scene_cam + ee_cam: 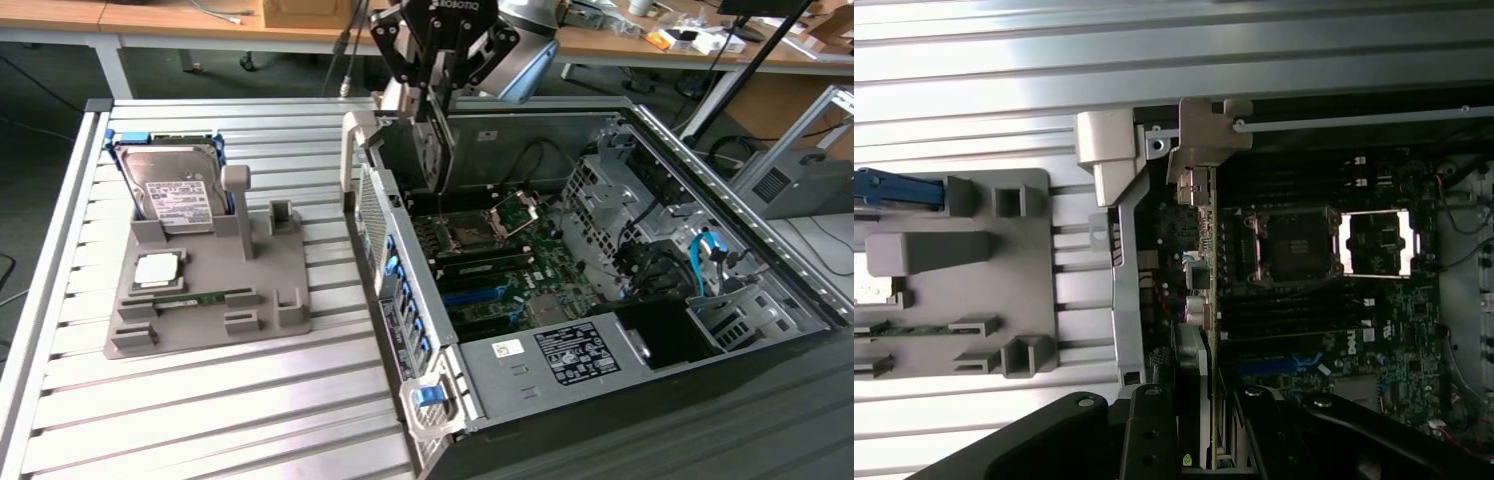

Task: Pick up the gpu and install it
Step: 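Pick up the gpu and move the gpu toward the slot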

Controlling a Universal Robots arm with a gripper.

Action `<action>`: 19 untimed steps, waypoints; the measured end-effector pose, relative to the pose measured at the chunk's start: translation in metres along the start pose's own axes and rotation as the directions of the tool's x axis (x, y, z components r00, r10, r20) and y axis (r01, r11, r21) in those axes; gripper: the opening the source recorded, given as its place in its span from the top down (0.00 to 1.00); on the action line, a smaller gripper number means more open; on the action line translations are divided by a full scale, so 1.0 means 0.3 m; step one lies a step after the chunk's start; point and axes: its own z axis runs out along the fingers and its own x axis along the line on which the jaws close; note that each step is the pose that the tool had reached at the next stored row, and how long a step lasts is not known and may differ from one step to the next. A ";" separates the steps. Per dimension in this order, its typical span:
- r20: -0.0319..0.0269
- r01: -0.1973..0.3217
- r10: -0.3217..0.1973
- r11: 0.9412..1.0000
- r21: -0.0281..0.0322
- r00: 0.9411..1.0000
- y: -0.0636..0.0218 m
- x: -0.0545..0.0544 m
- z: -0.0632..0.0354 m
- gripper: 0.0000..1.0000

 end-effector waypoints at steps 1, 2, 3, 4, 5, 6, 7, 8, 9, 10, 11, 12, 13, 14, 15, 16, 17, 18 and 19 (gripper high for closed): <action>0.000 0.000 0.000 1.000 0.000 1.000 0.000 -0.001 0.000 0.73; 0.000 0.000 0.000 1.000 0.001 1.000 0.000 -0.002 0.001 0.73; 0.000 0.000 0.000 1.000 0.001 1.000 0.000 -0.003 0.001 0.73; 0.000 0.000 0.000 1.000 0.002 1.000 0.000 -0.004 0.002 0.73; 0.000 0.000 0.000 1.000 0.002 1.000 0.000 -0.005 0.002 0.73; 0.000 0.000 0.000 1.000 0.003 1.000 0.000 -0.006 0.002 0.73; 0.000 0.000 0.000 1.000 0.003 1.000 0.000 -0.007 0.003 0.73; 0.000 0.000 0.000 1.000 0.004 1.000 0.000 -0.008 0.003 0.73; 0.000 0.000 0.000 1.000 0.004 1.000 0.001 -0.009 0.003 0.73; 0.000 0.000 0.000 1.000 0.004 1.000 0.001 -0.010 0.004 0.73; 0.000 0.000 0.000 1.000 0.005 1.000 0.001 -0.011 0.004 0.73; 0.000 0.000 0.000 1.000 0.005 1.000 0.001 -0.012 0.004 0.73; 0.000 0.000 0.000 1.000 0.006 1.000 0.001 -0.012 0.005 0.73; 0.001 0.000 0.000 1.000 0.007 1.000 0.001 -0.014 0.005 0.73; 0.001 0.000 0.000 1.000 0.007 1.000 0.001 -0.015 0.006 0.73; 0.001 0.000 0.000 1.000 0.008 1.000 0.001 -0.017 0.006 0.73; 0.001 0.000 0.000 1.000 0.009 1.000 0.001 -0.018 0.006 0.73; 0.001 0.000 0.000 1.000 0.009 1.000 0.001 -0.019 0.006 0.73; 0.001 0.000 0.000 1.000 0.010 1.000 0.001 -0.020 0.007 0.73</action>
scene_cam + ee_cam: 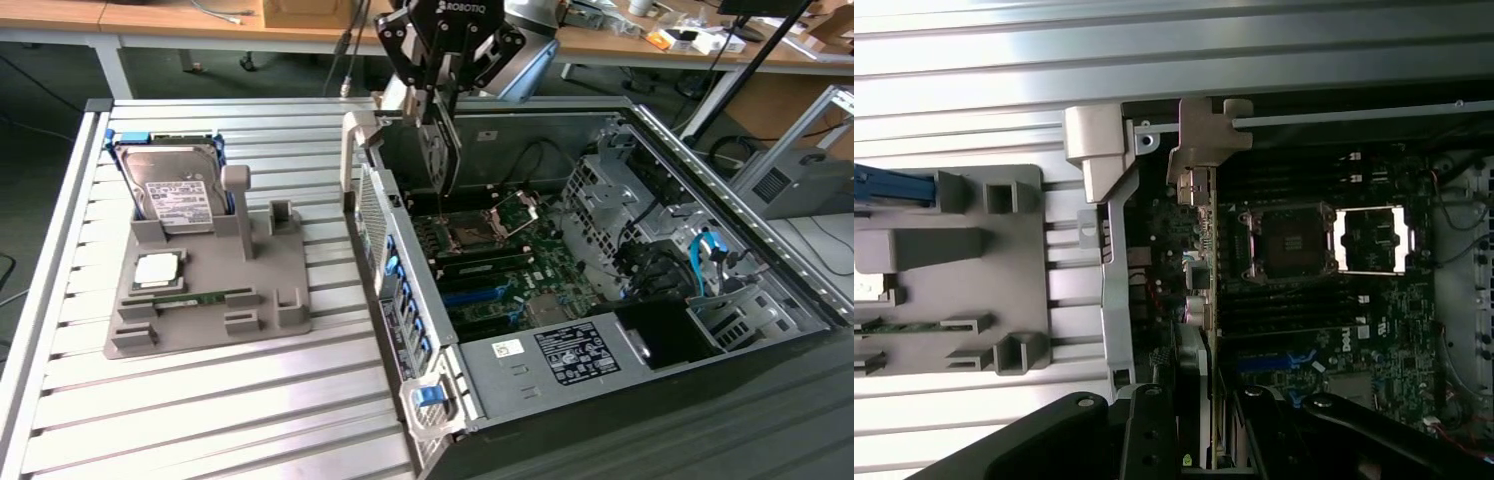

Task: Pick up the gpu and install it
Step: 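Pick up the gpu and move the gpu toward the slot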

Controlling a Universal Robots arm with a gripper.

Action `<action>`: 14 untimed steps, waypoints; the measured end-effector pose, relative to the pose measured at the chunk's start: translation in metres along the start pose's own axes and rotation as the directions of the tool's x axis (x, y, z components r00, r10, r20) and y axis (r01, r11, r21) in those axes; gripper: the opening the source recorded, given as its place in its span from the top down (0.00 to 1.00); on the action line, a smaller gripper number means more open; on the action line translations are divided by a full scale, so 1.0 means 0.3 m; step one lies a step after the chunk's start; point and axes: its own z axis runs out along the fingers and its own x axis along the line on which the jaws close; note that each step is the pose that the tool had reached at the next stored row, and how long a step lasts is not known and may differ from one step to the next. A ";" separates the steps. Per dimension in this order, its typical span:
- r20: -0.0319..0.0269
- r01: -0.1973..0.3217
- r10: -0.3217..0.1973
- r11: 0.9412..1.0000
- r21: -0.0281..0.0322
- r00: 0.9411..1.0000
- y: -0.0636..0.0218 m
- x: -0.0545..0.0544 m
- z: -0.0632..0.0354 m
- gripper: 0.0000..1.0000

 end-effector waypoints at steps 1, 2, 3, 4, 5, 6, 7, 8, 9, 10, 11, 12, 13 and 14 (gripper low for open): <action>0.000 0.000 0.000 1.000 0.001 1.000 0.000 -0.001 0.000 0.73; 0.000 0.000 0.000 1.000 0.001 1.000 0.000 -0.003 0.001 0.73; 0.000 0.000 0.000 1.000 0.002 1.000 0.000 -0.004 0.001 0.73; 0.000 0.000 0.000 1.000 0.002 1.000 0.000 -0.005 0.002 0.73; 0.000 0.000 0.000 1.000 0.003 1.000 0.001 -0.007 0.002 0.73; 0.000 0.000 0.000 1.000 0.003 1.000 0.001 -0.009 0.003 0.73; 0.000 0.000 0.000 1.000 0.004 1.000 0.001 -0.011 0.004 0.73; 0.000 0.000 0.000 1.000 0.005 1.000 0.001 -0.013 0.004 0.73; 0.000 0.000 0.000 1.000 0.005 1.000 0.001 -0.015 0.005 0.73; 0.000 0.000 0.000 1.000 0.006 1.000 0.001 -0.017 0.006 0.73; 0.000 0.000 0.000 1.000 0.006 1.000 0.001 -0.018 0.006 0.73; 0.000 0.000 0.000 1.000 0.007 1.000 0.001 -0.020 0.007 0.73; 0.001 0.000 0.000 1.000 0.008 1.000 0.002 -0.021 0.007 0.73; 0.001 0.000 0.000 1.000 0.008 1.000 0.002 -0.023 0.008 0.73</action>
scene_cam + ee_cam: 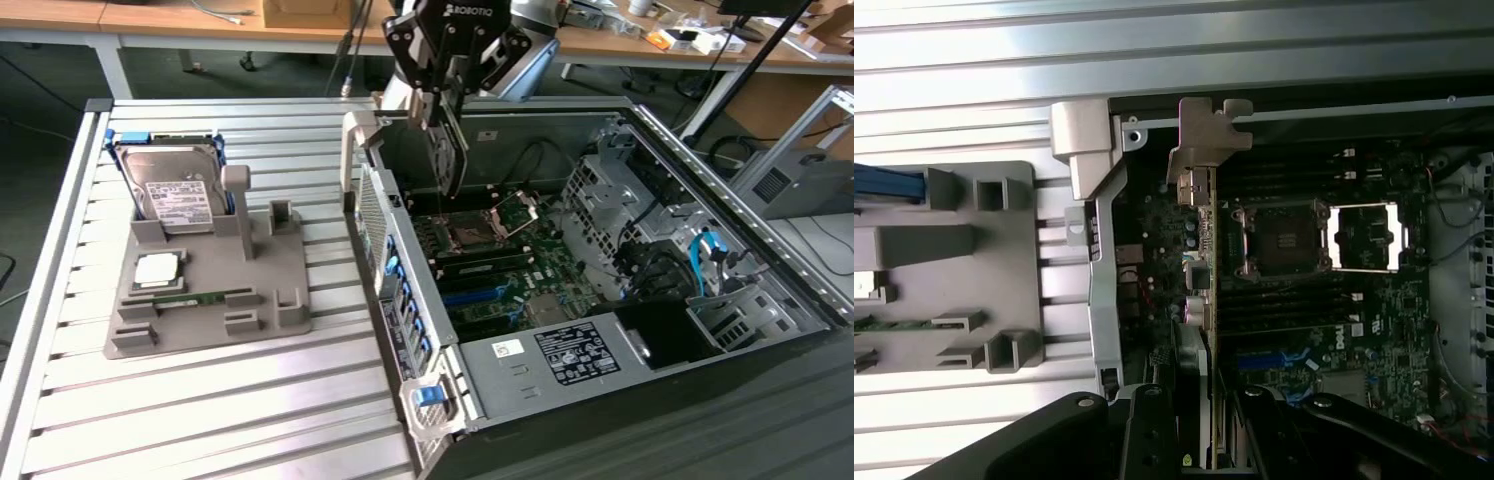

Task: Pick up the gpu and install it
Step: 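Pick up the gpu and move the gpu toward the slot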

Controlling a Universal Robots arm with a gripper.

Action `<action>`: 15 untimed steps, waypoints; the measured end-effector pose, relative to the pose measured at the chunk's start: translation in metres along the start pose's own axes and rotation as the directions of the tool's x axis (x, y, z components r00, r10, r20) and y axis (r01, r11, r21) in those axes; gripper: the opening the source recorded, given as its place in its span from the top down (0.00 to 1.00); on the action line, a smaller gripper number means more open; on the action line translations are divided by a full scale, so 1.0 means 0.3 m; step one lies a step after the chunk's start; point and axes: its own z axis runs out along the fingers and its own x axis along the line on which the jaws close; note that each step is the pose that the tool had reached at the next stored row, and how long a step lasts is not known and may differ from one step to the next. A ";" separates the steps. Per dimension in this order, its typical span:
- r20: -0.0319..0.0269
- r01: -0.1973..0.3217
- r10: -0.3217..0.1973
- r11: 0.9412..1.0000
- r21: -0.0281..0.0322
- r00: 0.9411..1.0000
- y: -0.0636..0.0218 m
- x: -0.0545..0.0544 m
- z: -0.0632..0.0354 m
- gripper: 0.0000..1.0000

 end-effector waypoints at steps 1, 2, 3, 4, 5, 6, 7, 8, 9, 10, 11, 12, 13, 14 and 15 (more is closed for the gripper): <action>0.000 0.000 0.000 1.000 0.000 1.000 0.000 -0.002 0.001 0.73; 0.000 0.000 0.000 1.000 0.001 1.000 0.000 -0.003 0.001 0.73; 0.000 0.000 0.000 1.000 0.001 1.000 0.000 -0.004 0.001 0.73; 0.000 0.000 0.000 1.000 0.001 1.000 0.000 -0.005 0.002 0.73; 0.000 0.000 0.000 1.000 0.002 1.000 0.000 -0.006 0.002 0.73; 0.000 0.000 0.000 1.000 0.002 1.000 0.001 -0.008 0.003 0.73; 0.000 0.000 0.000 1.000 0.003 1.000 0.001 -0.009 0.003 0.73; 0.000 0.000 0.000 1.000 0.003 1.000 0.001 -0.010 0.004 0.73; 0.000 0.000 0.000 1.000 0.003 1.000 0.001 -0.011 0.004 0.73; 0.000 0.000 0.000 1.000 0.004 1.000 0.001 -0.012 0.005 0.73; 0.000 0.000 0.000 1.000 0.004 1.000 0.001 -0.013 0.005 0.73; 0.000 0.000 0.000 1.000 0.004 1.000 0.001 -0.014 0.005 0.73; 0.000 0.000 0.000 1.000 0.004 1.000 0.001 -0.015 0.006 0.73; 0.000 0.000 0.000 1.000 0.005 1.000 0.001 -0.016 0.006 0.73; 0.000 0.000 0.000 1.000 0.005 1.000 0.001 -0.017 0.007 0.73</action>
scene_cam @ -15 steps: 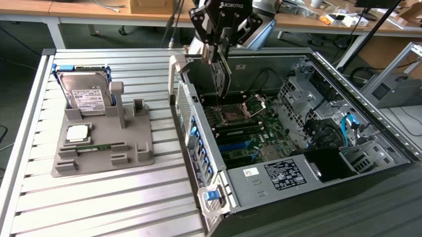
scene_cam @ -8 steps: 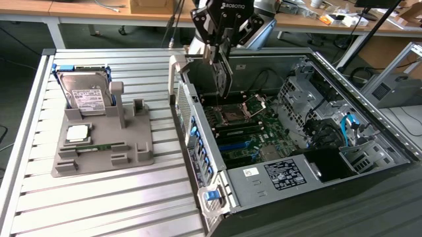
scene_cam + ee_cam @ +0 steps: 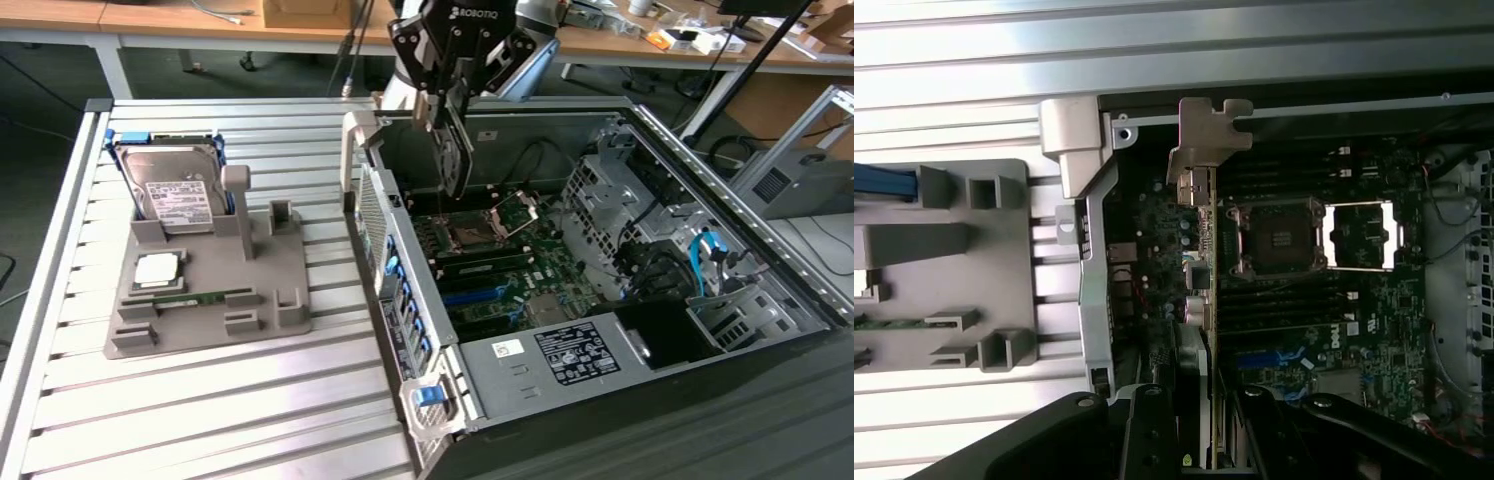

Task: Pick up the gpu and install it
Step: 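Pick up the gpu and move the gpu toward the slot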

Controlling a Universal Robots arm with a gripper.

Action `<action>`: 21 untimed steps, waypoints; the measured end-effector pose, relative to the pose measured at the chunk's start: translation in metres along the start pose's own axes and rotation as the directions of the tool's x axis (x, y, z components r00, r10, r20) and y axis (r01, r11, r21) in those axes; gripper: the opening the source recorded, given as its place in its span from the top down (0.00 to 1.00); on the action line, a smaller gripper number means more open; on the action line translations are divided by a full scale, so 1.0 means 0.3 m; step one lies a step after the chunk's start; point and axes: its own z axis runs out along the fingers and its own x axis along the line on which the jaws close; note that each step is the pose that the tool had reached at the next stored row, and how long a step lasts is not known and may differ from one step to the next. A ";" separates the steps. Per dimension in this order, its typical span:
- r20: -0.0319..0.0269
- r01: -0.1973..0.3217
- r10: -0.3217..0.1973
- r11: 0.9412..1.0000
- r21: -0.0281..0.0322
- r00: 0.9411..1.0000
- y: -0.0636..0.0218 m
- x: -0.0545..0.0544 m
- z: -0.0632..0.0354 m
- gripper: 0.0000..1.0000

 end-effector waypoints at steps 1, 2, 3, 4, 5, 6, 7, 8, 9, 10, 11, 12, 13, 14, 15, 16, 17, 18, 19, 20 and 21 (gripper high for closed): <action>0.000 0.000 0.000 1.000 0.000 1.000 0.000 -0.001 0.000 0.73; 0.000 0.000 0.000 1.000 0.001 1.000 0.000 -0.002 0.001 0.73; 0.000 0.000 0.000 1.000 0.001 1.000 0.000 -0.003 0.002 0.73; 0.000 0.000 0.000 1.000 0.002 1.000 0.000 -0.005 0.002 0.73; 0.000 0.000 0.000 1.000 0.002 1.000 0.001 -0.006 0.003 0.73; 0.000 0.000 0.000 1.000 0.003 1.000 0.001 -0.007 0.004 0.73; 0.000 0.000 0.000 1.000 0.003 1.000 0.001 -0.008 0.004 0.73; 0.000 0.000 0.000 1.000 0.004 1.000 0.001 -0.009 0.005 0.73; 0.000 0.000 0.000 1.000 0.004 1.000 0.001 -0.009 0.005 0.73; 0.000 0.000 0.000 1.000 0.005 1.000 0.001 -0.010 0.006 0.73; 0.000 0.000 0.000 1.000 0.005 1.000 0.001 -0.011 0.006 0.73; 0.000 0.000 0.000 1.000 0.005 1.000 0.001 -0.012 0.007 0.73; 0.000 0.000 0.000 1.000 0.006 1.000 0.001 -0.013 0.007 0.73; 0.000 0.000 0.000 1.000 0.006 1.000 0.001 -0.013 0.008 0.73; 0.000 0.000 0.000 1.000 0.007 1.000 0.001 -0.014 0.008 0.73; 0.001 0.000 0.000 1.000 0.007 1.000 0.001 -0.016 0.009 0.73; 0.001 0.000 0.000 1.000 0.008 1.000 0.001 -0.016 0.009 0.73; 0.001 0.000 0.000 1.000 0.009 1.000 0.001 -0.018 0.010 0.73; 0.001 0.000 0.000 1.000 0.009 1.000 0.002 -0.019 0.010 0.73; 0.001 0.000 0.000 1.000 0.010 1.000 0.002 -0.020 0.011 0.73; 0.001 0.000 0.000 1.000 0.010 1.000 0.002 -0.021 0.011 0.73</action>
